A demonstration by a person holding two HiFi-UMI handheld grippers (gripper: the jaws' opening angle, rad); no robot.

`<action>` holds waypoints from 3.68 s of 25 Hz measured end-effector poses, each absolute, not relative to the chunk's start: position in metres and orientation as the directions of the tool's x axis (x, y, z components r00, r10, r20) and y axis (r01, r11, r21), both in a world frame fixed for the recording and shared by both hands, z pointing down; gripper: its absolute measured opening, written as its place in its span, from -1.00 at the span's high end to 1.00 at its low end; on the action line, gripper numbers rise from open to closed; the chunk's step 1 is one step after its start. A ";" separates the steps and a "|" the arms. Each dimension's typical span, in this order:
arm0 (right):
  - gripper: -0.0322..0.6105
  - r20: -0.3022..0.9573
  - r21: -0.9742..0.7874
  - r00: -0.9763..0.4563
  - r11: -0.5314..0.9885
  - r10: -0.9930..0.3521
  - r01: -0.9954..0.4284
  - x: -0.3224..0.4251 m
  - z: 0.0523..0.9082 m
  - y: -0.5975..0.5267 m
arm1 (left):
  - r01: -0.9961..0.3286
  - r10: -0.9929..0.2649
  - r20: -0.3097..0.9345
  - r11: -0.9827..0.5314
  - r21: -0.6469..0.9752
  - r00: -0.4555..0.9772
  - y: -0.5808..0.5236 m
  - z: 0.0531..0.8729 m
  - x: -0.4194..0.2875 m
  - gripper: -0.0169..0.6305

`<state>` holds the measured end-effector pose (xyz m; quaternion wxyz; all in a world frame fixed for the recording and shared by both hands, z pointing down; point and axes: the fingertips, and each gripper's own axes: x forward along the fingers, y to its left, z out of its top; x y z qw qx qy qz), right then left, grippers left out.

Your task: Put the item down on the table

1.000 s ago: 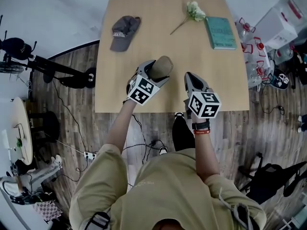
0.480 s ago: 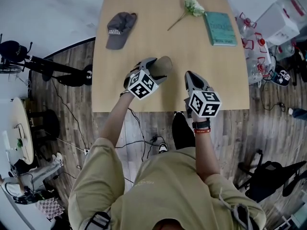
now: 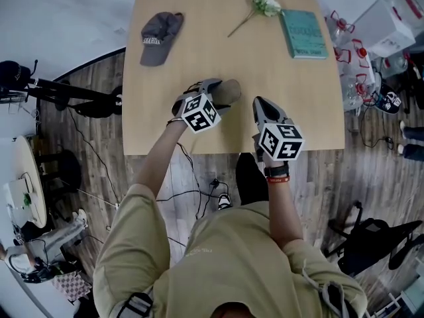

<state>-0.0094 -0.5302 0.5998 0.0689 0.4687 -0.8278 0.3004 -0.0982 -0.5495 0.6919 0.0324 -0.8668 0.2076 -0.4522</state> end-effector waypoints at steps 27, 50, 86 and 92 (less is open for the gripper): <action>0.85 0.449 -0.438 -0.537 0.348 -0.714 -0.829 0.002 0.629 -0.543 | -0.131 -0.218 0.896 -0.975 -0.180 0.388 -0.557 0.770 -0.091 -0.20; 0.81 0.376 -0.411 -0.516 0.360 -0.770 -0.837 0.013 0.573 -0.478 | -0.283 -0.402 0.831 -0.908 -0.308 0.385 -0.531 0.690 -0.102 -0.24; 0.81 0.227 -0.249 -0.537 0.485 -0.812 -0.838 -0.047 0.454 -0.244 | -0.915 -0.897 0.208 -0.402 -0.020 0.390 -0.251 0.450 -0.191 -0.15; 0.81 0.214 -0.227 -0.531 0.487 -0.820 -0.844 -0.049 0.447 -0.237 | -0.939 -0.930 0.133 -0.343 0.015 0.342 -0.232 0.436 -0.202 0.23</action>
